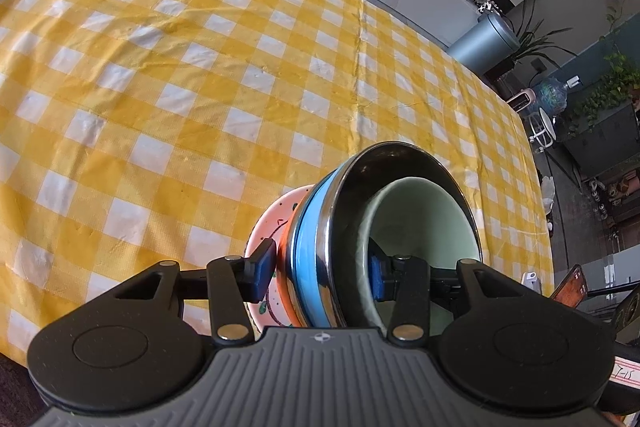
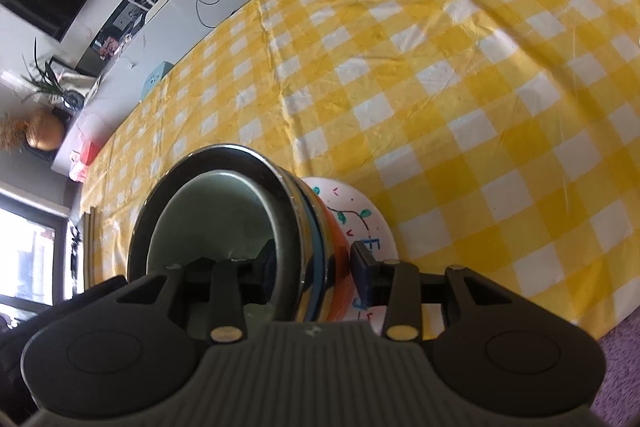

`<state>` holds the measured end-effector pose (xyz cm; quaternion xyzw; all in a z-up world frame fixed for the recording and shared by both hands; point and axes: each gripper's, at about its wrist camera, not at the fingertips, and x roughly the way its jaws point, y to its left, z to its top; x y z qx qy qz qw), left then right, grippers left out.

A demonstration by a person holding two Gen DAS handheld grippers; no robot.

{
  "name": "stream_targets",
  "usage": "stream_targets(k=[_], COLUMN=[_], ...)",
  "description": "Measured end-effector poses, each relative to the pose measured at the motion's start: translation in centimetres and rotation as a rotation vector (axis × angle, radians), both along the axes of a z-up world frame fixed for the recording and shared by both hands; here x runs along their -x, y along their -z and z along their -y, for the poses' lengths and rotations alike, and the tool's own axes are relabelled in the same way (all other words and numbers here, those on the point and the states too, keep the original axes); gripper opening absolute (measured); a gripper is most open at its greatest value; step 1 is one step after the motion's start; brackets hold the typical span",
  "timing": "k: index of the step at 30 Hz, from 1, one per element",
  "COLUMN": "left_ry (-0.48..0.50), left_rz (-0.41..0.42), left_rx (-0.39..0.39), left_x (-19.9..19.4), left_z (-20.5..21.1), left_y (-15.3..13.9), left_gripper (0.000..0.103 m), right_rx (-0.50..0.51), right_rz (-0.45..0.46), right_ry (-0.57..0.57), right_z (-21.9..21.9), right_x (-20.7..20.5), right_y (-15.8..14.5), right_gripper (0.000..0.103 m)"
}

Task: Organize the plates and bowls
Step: 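Lift the bowl stack and lower it onto the 'Fruity' plate stack, then open both grippers and pull them back from the stacked bowls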

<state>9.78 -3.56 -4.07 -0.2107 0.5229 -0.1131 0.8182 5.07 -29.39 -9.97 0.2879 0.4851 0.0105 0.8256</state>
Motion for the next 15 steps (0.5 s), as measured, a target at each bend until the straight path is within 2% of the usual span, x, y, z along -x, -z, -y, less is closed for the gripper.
stream_targets(k=[2,4,7,10,15], left_ry=[0.009,0.014,0.029,0.038,0.065], left_rz=[0.028,0.064,0.115,0.169,0.304], left_rx=[-0.023,-0.05,-0.087,-0.084,-0.117], left_x=[0.2,0.5,1.0,1.7,3.9], left_z=[0.2,0.2,0.3,0.1,-0.1], left_y=[-0.5,-1.1,-2.3,-3.5,-5.8], left_gripper=[0.055,0.063,0.064,0.067,0.067], right_rx=[0.051,0.108,0.166,0.204,0.272], right_rz=[0.019,0.04,0.079,0.118,0.198], right_ry=[-0.019,-0.03,-0.031,-0.031,-0.045], right_z=[-0.6,-1.0,-1.3,-1.5,-2.3], right_x=[0.1,0.2,0.7,1.4,3.2], right_y=[-0.4,-0.8,-1.5,-2.4,-4.4], right_gripper=[0.051,0.052,0.06,0.063,0.066])
